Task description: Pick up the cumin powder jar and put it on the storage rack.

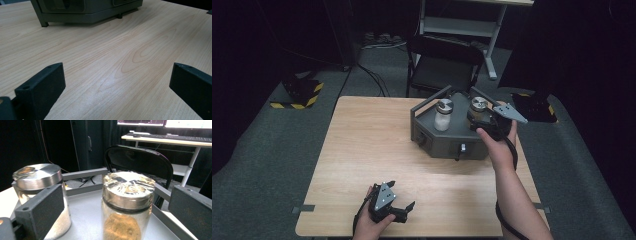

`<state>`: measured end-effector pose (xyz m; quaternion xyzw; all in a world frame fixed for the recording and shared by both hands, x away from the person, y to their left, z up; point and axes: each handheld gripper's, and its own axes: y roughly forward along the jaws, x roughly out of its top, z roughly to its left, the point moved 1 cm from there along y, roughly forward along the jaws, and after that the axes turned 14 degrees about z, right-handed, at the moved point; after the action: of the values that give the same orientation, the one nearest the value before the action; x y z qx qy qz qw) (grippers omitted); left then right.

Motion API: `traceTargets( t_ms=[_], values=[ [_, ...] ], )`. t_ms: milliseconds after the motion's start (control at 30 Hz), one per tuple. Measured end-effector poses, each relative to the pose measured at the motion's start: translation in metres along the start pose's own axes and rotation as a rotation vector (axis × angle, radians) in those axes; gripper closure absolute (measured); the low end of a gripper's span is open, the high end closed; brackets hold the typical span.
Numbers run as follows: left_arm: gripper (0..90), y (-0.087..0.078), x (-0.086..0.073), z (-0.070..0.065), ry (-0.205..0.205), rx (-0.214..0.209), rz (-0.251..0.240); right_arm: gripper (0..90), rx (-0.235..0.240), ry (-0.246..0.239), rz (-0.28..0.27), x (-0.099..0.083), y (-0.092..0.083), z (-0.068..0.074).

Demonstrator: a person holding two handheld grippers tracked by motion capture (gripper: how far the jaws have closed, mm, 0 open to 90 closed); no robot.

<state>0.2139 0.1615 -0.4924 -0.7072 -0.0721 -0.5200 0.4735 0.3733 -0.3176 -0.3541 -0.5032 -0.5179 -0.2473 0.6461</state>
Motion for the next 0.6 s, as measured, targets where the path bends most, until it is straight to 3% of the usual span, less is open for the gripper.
traceTargets(
  t_ms=[600],
  values=[
    [0.7,0.0,0.001,-0.002,0.004,0.003,0.004,0.3,0.02,0.0,-0.021,-0.02,-0.022,0.002]
  ],
)
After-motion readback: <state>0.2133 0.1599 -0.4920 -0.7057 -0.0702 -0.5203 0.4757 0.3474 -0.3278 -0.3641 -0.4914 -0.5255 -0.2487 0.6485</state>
